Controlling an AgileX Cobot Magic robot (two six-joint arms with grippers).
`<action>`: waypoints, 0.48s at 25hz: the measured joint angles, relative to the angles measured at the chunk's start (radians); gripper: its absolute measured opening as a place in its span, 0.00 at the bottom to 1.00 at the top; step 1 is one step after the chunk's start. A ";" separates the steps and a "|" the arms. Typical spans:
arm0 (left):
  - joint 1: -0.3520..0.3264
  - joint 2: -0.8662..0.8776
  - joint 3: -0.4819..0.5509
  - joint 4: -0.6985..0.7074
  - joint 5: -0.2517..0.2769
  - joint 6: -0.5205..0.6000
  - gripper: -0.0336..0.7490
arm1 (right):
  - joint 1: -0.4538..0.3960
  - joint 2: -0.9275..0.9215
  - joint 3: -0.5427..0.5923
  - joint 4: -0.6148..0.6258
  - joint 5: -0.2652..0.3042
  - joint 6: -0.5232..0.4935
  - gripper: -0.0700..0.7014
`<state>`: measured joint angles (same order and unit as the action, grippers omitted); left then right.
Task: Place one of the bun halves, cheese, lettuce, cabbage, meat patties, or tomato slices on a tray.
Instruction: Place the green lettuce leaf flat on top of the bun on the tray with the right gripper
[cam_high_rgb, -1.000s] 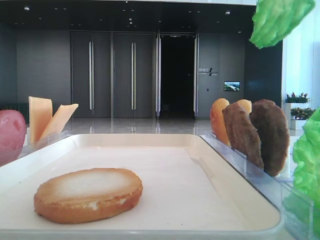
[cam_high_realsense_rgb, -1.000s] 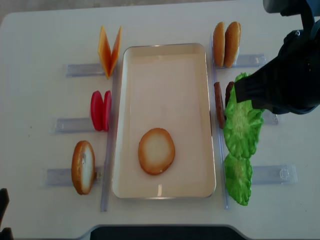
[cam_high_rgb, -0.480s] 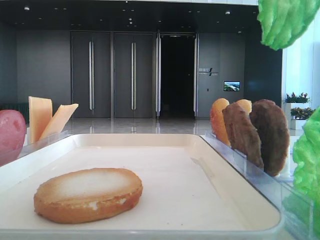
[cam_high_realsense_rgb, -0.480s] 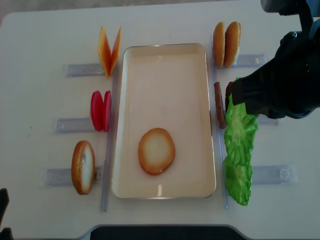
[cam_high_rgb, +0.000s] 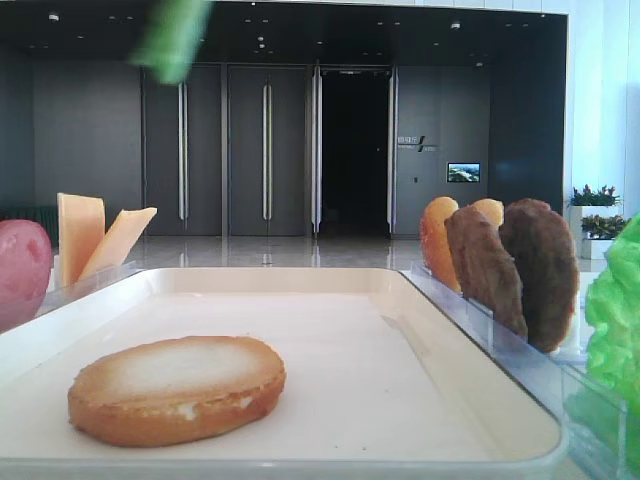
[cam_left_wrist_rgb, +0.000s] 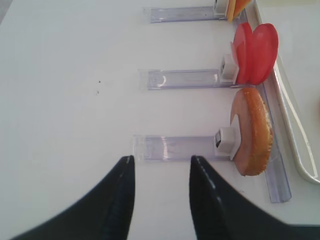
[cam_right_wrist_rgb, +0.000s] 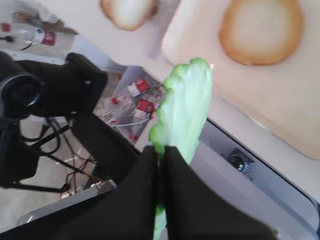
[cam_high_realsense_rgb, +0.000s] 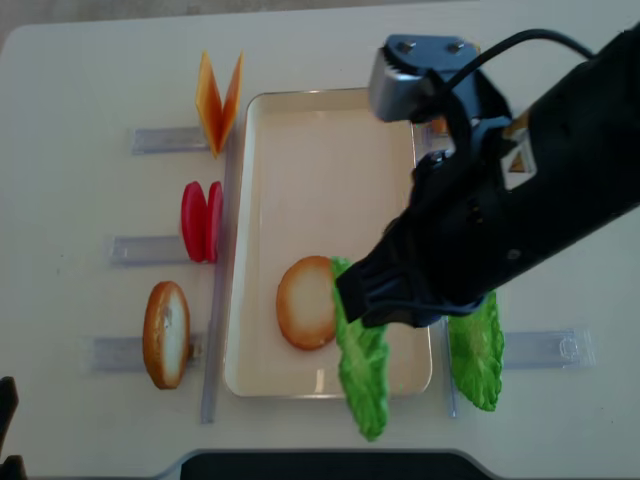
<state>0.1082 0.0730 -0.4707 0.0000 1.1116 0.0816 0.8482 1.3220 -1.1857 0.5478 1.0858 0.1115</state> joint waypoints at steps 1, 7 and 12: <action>0.000 0.000 0.000 0.000 0.000 0.000 0.40 | 0.000 0.025 0.000 0.054 -0.014 -0.054 0.13; 0.000 0.000 0.000 0.000 0.000 -0.001 0.40 | 0.000 0.157 0.000 0.287 -0.051 -0.327 0.13; 0.000 0.000 0.000 0.007 0.000 -0.001 0.40 | -0.006 0.262 0.000 0.458 -0.056 -0.547 0.13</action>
<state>0.1082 0.0730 -0.4707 0.0071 1.1116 0.0808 0.8423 1.5841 -1.1857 1.0055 1.0297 -0.4350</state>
